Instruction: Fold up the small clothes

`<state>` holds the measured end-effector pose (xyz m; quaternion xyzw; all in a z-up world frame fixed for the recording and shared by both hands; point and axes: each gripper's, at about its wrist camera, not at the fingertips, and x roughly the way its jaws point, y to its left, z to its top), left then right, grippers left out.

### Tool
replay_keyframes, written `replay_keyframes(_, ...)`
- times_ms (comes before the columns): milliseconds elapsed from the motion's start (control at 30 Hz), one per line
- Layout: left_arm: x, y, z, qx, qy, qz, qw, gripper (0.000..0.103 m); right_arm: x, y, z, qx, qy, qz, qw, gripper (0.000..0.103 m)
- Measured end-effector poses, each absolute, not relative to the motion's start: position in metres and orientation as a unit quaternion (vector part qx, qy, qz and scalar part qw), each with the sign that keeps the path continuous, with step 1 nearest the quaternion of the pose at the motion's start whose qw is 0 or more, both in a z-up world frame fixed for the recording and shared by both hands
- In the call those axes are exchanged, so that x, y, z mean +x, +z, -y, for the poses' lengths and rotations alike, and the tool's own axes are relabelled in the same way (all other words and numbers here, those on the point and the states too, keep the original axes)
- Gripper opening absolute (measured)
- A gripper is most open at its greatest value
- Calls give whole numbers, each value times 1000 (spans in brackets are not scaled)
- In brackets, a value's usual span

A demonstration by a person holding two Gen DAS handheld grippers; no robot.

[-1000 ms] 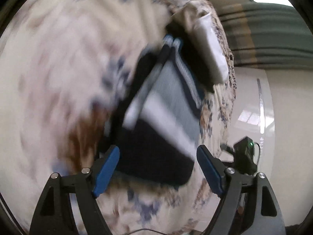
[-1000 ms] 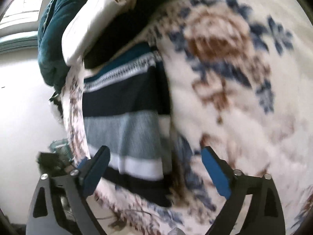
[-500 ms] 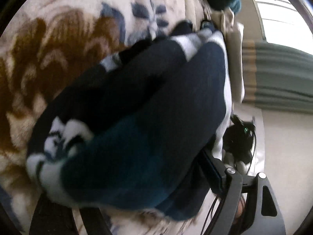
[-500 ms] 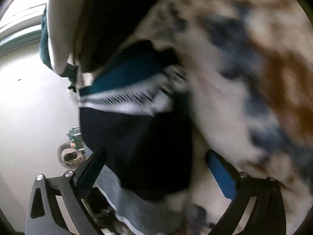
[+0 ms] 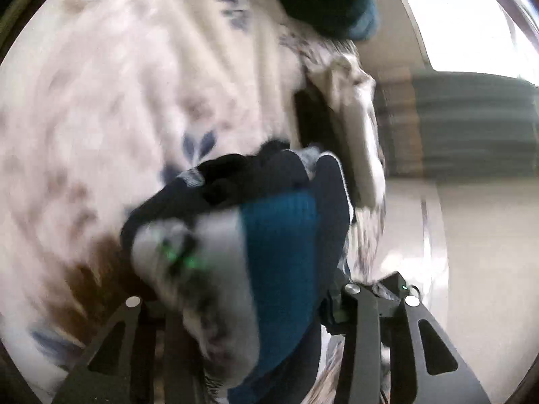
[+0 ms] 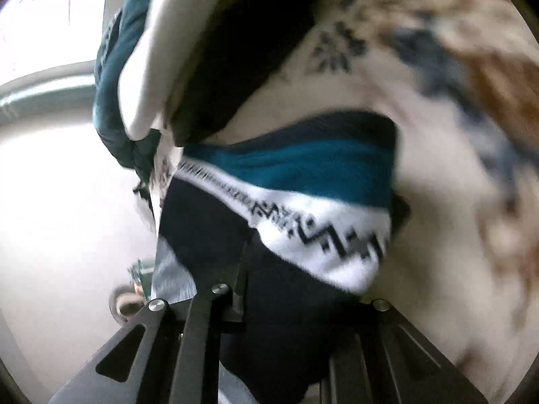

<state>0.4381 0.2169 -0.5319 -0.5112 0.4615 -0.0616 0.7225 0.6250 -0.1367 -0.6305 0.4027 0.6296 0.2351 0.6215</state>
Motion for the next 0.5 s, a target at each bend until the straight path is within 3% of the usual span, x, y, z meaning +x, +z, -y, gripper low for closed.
replay_keyframes(233,428,-562,-232,-426,-111,-572,692,43,461,-584,139,433,189,-638,608,15)
replay_keyframes(300,410,-574,-231,-426,-112,-584,682,61,427,-591,124,404,176,-663,605,16)
replay_keyframes(367,408,-573,-232,-430,-112,-579,684,64,413,-605,117,380,162,-682,603,25)
replay_keyframes(500,382,-533,-229,-372,-63,-573,727,67,419,-615,133,351,142,-718,584,54)
